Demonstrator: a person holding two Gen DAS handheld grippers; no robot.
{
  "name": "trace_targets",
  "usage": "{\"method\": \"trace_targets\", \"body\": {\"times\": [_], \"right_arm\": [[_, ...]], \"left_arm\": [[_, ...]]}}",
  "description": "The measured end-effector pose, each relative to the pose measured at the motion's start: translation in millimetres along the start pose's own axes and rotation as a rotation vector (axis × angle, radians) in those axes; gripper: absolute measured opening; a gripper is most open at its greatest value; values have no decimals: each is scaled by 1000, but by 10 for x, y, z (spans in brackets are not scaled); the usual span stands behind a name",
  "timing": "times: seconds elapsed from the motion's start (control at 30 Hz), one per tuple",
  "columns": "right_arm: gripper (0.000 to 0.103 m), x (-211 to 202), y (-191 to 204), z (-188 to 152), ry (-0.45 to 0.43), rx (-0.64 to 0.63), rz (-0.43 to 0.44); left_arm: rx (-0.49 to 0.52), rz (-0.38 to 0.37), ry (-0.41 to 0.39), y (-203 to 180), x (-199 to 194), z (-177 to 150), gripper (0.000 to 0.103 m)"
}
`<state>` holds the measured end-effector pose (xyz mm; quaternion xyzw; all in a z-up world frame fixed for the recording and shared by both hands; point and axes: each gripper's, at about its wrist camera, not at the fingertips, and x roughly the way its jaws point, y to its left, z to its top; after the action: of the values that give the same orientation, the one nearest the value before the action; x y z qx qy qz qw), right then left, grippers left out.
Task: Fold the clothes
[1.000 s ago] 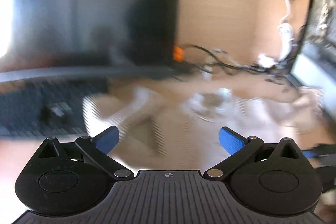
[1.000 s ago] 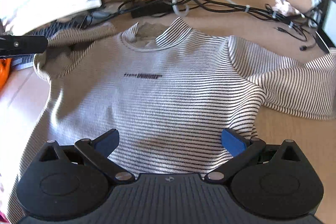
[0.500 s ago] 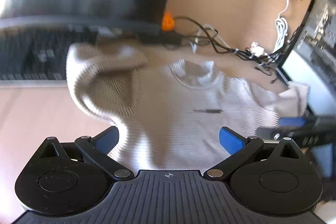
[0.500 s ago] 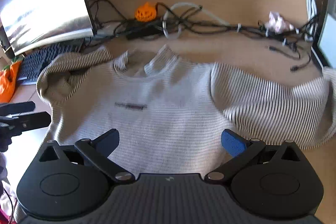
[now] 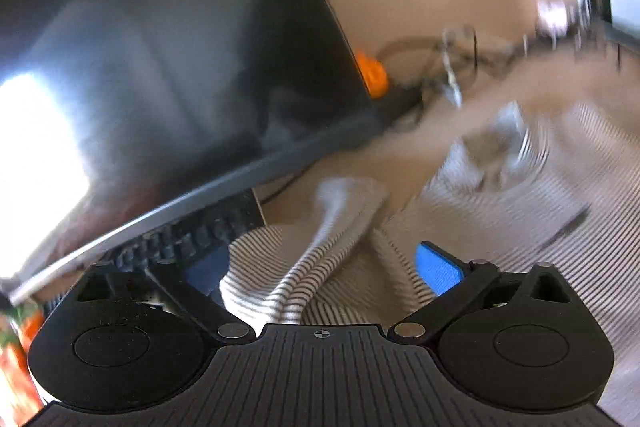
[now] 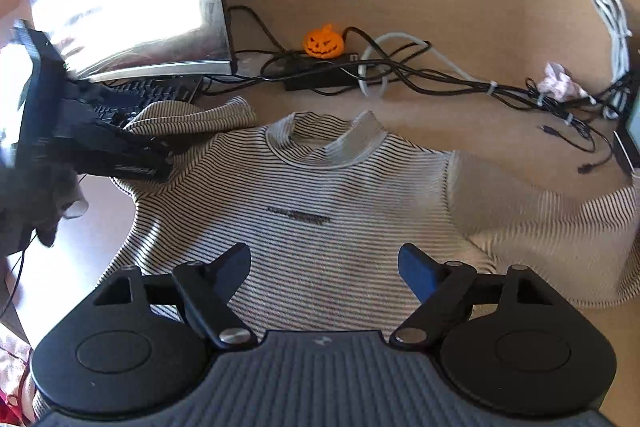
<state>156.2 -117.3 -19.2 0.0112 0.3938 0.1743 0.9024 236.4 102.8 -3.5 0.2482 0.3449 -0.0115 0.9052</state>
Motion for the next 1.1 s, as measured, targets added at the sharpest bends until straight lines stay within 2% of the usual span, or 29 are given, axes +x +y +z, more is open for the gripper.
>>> {"method": "trace_targets", "body": {"times": [0.03, 0.07, 0.1, 0.2, 0.27, 0.33, 0.4, 0.5, 0.6, 0.67, 0.7, 0.73, 0.8, 0.87, 0.97, 1.03, 1.1], "right_arm": [[82, -10, -23, -18, 2, 6, -4], [82, -21, -46, -37, 5, 12, -7], [82, -31, -68, -55, 7, 19, -11], [82, -37, -130, -103, 17, 32, -26], [82, 1, -144, -101, 22, 40, -34], [82, 33, -133, -89, 21, 45, -35], [82, 42, -101, -85, 20, 33, -28], [82, 61, -22, -71, 20, 8, -16], [82, 72, 75, -63, 20, -21, -8], [84, 63, 125, -66, 17, -39, -13], [85, 64, 147, -67, 17, -44, -20], [85, 70, 163, -70, 20, -48, -27], [86, 83, 194, -77, 25, -57, -42], [86, 91, 218, -86, 30, -69, -58], [88, 106, 252, -112, 41, -95, -86], [88, 121, 266, -139, 51, -109, -104], [88, 136, 277, -176, 62, -123, -116]], "left_arm": [[12, -3, 28, -1, 82, 3, 53], [13, -9, 58, 8, 156, 5, 53], [18, -11, 72, 18, 202, 3, 57], [60, 17, 76, 11, 250, -22, 57], [66, 27, 77, 39, 257, -34, 49], [55, 45, 73, 106, 242, -51, 30], [38, 64, 66, 179, 215, -69, 20], [-7, 80, 27, 313, 83, -79, 15], [-99, 124, -55, 499, -183, -60, 14], [-294, 178, -105, 786, -412, -185, 18], [-421, 197, -116, 943, -486, -326, 29], [-558, 212, -120, 1104, -539, -502, 46], [-770, 199, -81, 1320, -502, -875, 64], [-960, 168, -29, 1499, -426, -1242, 65], [-1119, 141, -7, 1672, -395, -1587, 75], [-1125, 160, -14, 1722, -446, -1643, 84], [-1113, 186, -24, 1759, -508, -1667, 87]]}}
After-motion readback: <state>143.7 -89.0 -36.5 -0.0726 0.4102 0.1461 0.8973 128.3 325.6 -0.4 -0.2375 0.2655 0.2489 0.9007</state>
